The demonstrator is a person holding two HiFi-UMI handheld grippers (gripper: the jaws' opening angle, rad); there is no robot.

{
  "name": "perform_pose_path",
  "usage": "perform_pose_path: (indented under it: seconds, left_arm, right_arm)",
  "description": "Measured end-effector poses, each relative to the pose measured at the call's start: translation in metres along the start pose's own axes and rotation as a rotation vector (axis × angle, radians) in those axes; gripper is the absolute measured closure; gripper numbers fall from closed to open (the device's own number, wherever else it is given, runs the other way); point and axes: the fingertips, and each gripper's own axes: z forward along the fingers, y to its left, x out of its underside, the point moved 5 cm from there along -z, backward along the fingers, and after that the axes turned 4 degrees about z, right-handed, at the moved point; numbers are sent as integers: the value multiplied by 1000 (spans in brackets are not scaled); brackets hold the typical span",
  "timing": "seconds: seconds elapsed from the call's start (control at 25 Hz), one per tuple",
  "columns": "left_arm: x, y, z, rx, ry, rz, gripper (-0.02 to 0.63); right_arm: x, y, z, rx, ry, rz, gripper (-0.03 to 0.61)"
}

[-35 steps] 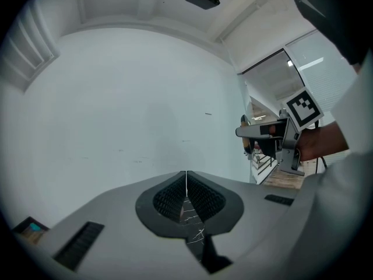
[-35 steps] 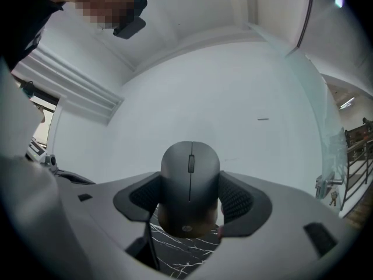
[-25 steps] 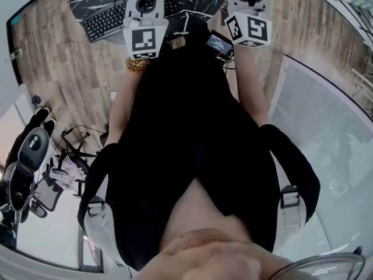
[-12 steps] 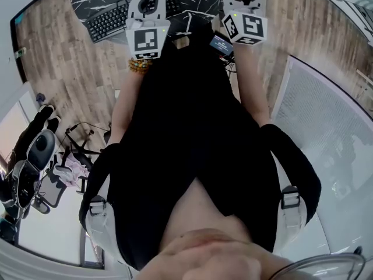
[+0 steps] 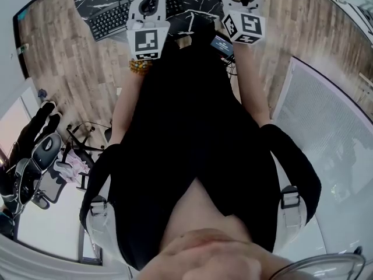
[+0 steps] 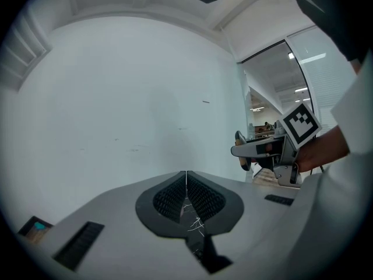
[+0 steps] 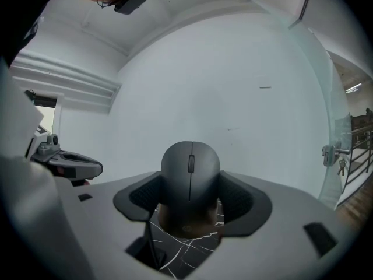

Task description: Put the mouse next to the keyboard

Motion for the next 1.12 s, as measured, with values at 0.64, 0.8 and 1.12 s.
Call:
perform_pose_path:
  seconds: [0.64,0.8,1.12]
  left_arm:
    - [14,4,-10,-22,59,10,597]
    - [17,6,-11,-26,65,9,597]
    - [20,6,-13,-34,77,3,597]
  right_arm:
    - [44,0,16,-35,102,33,290]
    - [57,-2,21,-35,132,39,290]
    - [75,-3,26,-46,180,48,290]
